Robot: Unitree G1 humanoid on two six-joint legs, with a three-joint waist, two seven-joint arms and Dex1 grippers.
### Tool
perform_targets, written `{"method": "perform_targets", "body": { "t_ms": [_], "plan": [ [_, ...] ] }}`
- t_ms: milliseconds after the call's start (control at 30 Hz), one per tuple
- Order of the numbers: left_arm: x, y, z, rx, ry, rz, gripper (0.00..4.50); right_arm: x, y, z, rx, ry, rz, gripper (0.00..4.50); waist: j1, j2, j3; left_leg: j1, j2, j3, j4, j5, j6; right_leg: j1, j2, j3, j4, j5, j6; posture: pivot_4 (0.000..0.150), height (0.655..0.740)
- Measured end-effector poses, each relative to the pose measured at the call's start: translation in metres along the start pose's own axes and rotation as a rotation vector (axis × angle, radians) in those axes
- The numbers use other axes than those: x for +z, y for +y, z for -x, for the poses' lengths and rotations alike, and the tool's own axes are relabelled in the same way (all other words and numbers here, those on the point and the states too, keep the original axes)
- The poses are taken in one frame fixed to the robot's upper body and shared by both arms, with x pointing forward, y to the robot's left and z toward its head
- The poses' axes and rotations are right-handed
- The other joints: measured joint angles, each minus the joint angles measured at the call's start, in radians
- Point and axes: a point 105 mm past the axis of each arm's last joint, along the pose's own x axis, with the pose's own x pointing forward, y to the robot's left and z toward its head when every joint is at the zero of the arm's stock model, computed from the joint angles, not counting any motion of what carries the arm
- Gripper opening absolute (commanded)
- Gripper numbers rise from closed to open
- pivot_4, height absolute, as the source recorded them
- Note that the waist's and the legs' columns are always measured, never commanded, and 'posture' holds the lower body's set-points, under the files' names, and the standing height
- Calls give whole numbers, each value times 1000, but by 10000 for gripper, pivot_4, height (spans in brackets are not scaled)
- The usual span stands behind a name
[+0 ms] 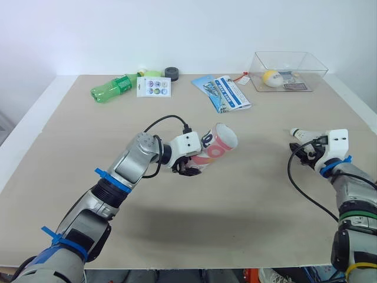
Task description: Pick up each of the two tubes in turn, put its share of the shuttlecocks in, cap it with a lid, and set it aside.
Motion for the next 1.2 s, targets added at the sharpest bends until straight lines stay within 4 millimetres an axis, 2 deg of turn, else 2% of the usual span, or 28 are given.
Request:
{"method": "perform_targets", "body": {
  "t_ms": [100,133,433,533,600,700,833,867,933,1067,1200],
  "plan": [
    [0,0,0,0,0,0,30602,0,2,-4,-5,-4,3,3332,-1,0,0,0,0,0,0,0,0,0,0,0,0,0,0,1500,7400],
    [0,0,0,0,0,0,30602,0,1,-4,-9,-5,4,345,-1,0,0,0,0,0,0,0,0,0,0,0,0,0,0,1500,7400],
    [-1,1,2,5,6,-1,30602,3,6,-5,13,-41,61,345,-9,0,0,0,0,0,0,0,0,0,0,0,0,0,0,1500,7400],
    [-2,2,2,6,7,-2,30602,8,13,-2,57,-64,186,345,-11,0,0,0,0,0,0,0,0,0,0,0,0,0,0,1500,7400],
    [-2,2,3,8,9,-3,30602,18,20,4,115,-95,291,345,-12,1,1,0,-1,0,0,0,0,0,-1,0,0,0,1,1500,7400],
    [-3,3,5,11,14,-6,30602,63,36,20,236,-216,439,345,-16,4,1,0,-1,0,0,0,0,0,-1,0,0,0,1,1500,7400],
    [-5,6,5,13,16,-5,30602,148,78,57,449,-414,619,345,-16,5,2,1,-1,-1,1,0,0,1,0,0,1,0,1,1500,7400],
    [-6,6,4,13,15,-5,30602,163,88,67,489,-448,671,345,-16,4,1,1,0,-1,1,0,0,1,0,-1,1,0,1,1500,7400],
    [-6,6,4,12,14,-7,30602,176,107,79,588,-451,727,345,-16,2,2,1,0,-1,2,0,0,2,0,-1,1,0,-1,1500,7400],
    [-5,7,3,1,12,-12,30602,173,152,100,866,-361,837,345,-16,2,2,1,0,-1,2,0,0,1,0,0,1,-2,-4,1500,7400],
    [-4,7,2,-3,8,-13,30602,158,166,108,996,-262,886,345,-13,1,2,0,0,0,2,0,0,0,-1,-1,0,-2,-3,1500,7400]
  ]
}}
